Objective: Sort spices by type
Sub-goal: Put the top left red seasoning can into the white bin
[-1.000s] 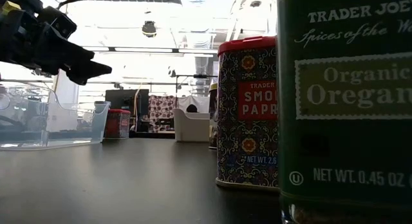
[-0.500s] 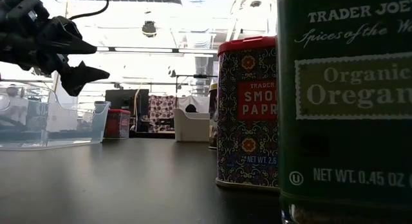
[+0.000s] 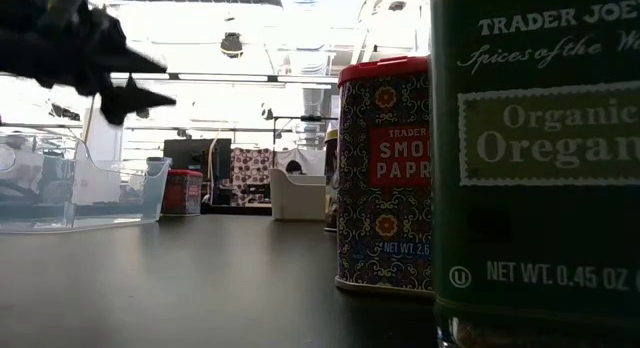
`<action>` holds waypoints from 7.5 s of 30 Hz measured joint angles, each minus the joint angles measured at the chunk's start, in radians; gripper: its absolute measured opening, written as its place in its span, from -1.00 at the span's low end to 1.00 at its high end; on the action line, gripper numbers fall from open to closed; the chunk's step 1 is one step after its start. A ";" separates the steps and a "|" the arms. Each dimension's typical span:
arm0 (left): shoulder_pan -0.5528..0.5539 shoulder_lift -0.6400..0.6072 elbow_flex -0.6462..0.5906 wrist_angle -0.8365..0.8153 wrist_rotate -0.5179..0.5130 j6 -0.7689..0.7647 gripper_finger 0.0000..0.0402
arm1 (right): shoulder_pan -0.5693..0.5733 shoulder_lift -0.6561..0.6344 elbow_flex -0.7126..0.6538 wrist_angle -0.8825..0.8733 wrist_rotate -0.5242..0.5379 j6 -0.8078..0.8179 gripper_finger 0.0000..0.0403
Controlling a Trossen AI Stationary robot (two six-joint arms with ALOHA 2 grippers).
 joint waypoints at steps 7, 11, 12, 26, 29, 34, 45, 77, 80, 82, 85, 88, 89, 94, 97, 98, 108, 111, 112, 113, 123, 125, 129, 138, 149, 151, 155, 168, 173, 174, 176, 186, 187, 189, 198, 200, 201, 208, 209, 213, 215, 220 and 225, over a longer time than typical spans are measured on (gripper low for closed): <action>0.002 0.083 0.157 -0.158 -0.108 -0.017 0.39 | 0.000 0.000 0.000 0.000 0.000 -0.001 0.86; 0.013 0.165 0.226 -0.217 -0.138 -0.036 0.39 | 0.000 0.000 0.000 0.000 0.000 -0.001 0.86; 0.018 0.188 0.246 -0.221 -0.157 -0.054 0.39 | 0.000 0.000 0.000 0.000 0.000 -0.001 0.86; 0.210 0.607 0.629 -0.474 -0.180 -0.211 0.39 | 0.000 0.000 0.000 0.000 0.063 -0.072 0.86; 0.244 0.700 0.714 -0.565 -0.175 -0.271 0.39 | 0.010 0.000 0.000 0.000 0.166 -0.152 0.86; 0.261 0.821 0.806 -0.598 -0.169 -0.292 0.39 | -0.016 0.000 0.000 0.004 0.265 -0.328 0.86; 0.287 0.996 0.863 -0.584 -0.169 -0.461 0.39 | -0.213 -0.139 -0.057 0.124 0.296 -0.795 0.86; 0.542 1.319 1.115 -0.981 -0.101 -0.484 0.39 | -0.668 -0.288 -0.316 0.602 -0.227 -1.013 0.86; 0.560 1.349 1.116 -0.952 -0.099 -0.433 0.39 | -0.668 -0.310 -0.305 0.620 -0.227 -0.999 0.86; 0.562 1.363 1.116 -0.955 -0.079 -0.391 0.39 | -0.668 -0.326 -0.301 0.633 -0.227 -0.988 0.86; 0.562 1.374 1.116 -0.947 -0.060 -0.357 0.39 | -0.668 -0.346 -0.290 0.646 -0.227 -0.978 0.86; 0.564 1.377 1.116 -0.948 -0.060 -0.352 0.39 | -0.668 -0.361 -0.284 0.644 -0.226 -0.975 0.86; 0.566 1.377 1.116 -0.945 -0.060 -0.355 0.39 | -0.668 -0.366 -0.283 0.645 -0.226 -0.969 0.86; 0.575 1.378 1.116 -0.945 -0.061 -0.351 0.39 | -0.668 -0.378 -0.282 0.645 -0.224 -0.958 0.86; 0.575 1.378 1.116 -0.945 -0.072 -0.351 0.39 | -0.668 -0.377 -0.282 0.644 -0.223 -0.958 0.86; 0.575 1.378 1.116 -0.945 -0.081 -0.351 0.39 | -0.668 -0.377 -0.282 0.645 -0.223 -0.959 0.86; 0.575 1.378 1.116 -0.950 -0.117 -0.347 0.61 | -0.668 -0.377 -0.282 0.645 -0.222 -0.960 0.86; 0.575 1.378 1.116 -0.948 -0.117 -0.321 0.67 | -0.668 -0.377 -0.282 0.644 -0.222 -0.960 0.86; 0.575 1.378 1.116 -0.948 -0.117 -0.323 0.68 | -0.668 -0.377 -0.282 0.645 -0.222 -0.960 0.86; 0.575 1.378 1.116 -0.948 -0.117 -0.336 0.68 | -0.668 -0.377 -0.282 0.644 -0.222 -0.960 0.86; 0.580 1.378 1.101 -0.947 -0.169 -0.407 0.68 | -0.668 -0.376 -0.282 0.644 -0.221 -0.963 0.86; 0.592 1.378 1.090 -0.945 -0.170 -0.417 0.68 | -0.668 -0.376 -0.282 0.644 -0.220 -0.963 0.86; 0.612 1.378 1.066 -0.938 -0.170 -0.423 0.68 | -0.668 -0.376 -0.282 0.644 -0.220 -0.963 0.86; 0.635 1.378 0.980 -0.841 -0.154 -0.437 0.68 | -0.668 -0.376 -0.282 0.643 -0.220 -0.962 0.86; 0.640 1.378 0.918 -0.806 -0.157 -0.451 0.69 | -0.668 -0.376 -0.282 0.643 -0.220 -0.959 0.86; 0.641 1.377 0.909 -0.788 -0.159 -0.452 0.69 | -0.668 -0.375 -0.282 0.643 -0.220 -0.959 0.86; 0.641 1.378 0.887 -0.776 -0.150 -0.463 0.69 | -0.667 -0.375 -0.282 0.643 -0.220 -0.959 0.86; 0.641 1.378 0.876 -0.731 -0.170 -0.495 0.68 | -0.667 -0.375 -0.282 0.643 -0.220 -0.959 0.86; 0.641 1.378 0.876 -0.732 -0.170 -0.508 0.57 | -0.667 -0.375 -0.282 0.643 -0.221 -0.959 0.86; 0.641 1.378 0.876 -0.732 -0.170 -0.509 0.53 | -0.667 -0.375 -0.282 0.643 -0.221 -0.960 0.86; 0.641 1.378 0.876 -0.732 -0.170 -0.510 0.46 | -0.667 -0.375 -0.282 0.643 -0.221 -0.960 0.86; 0.641 1.378 0.877 -0.734 -0.170 -0.538 0.13 | -0.667 -0.375 -0.282 0.643 -0.221 -0.960 0.86; 0.641 1.378 0.877 -0.734 -0.171 -0.536 0.11 | -0.667 -0.375 -0.282 0.643 -0.221 -0.960 0.86; 0.641 1.378 0.877 -0.734 -0.172 -0.536 0.10 | -0.667 -0.375 -0.282 0.643 -0.221 -0.960 0.86; 0.640 1.378 0.877 -0.734 -0.167 -0.528 0.11 | -0.667 -0.375 -0.282 0.643 -0.221 -0.960 0.86; 0.640 1.378 0.878 -0.734 -0.157 -0.514 0.11 | -0.667 -0.375 -0.282 0.643 -0.221 -0.960 0.86; 0.640 1.378 0.878 -0.734 -0.150 -0.508 0.11 | -0.668 -0.375 -0.282 0.643 -0.221 -0.960 0.86; 0.628 1.373 0.918 -0.739 -0.107 -0.455 0.11 | -0.667 -0.375 -0.282 0.642 -0.221 -0.960 0.86; 0.625 1.373 0.932 -0.739 -0.104 -0.447 0.11 | -0.667 -0.375 -0.282 0.642 -0.221 -0.960 0.86; 0.613 1.373 0.997 -0.741 -0.078 -0.416 0.11 | -0.668 -0.375 -0.282 0.639 -0.221 -0.945 0.86; 0.606 1.373 1.038 -0.740 -0.063 -0.378 0.11 | -0.667 -0.375 -0.282 0.630 -0.221 -0.944 0.86; 0.599 1.373 1.158 -0.740 -0.061 -0.255 0.11 | -0.667 -0.375 -0.282 0.613 -0.221 -0.944 0.86; 0.599 1.378 1.292 -0.705 -0.019 -0.075 0.12 | -0.667 -0.375 -0.282 0.613 -0.221 -0.944 0.86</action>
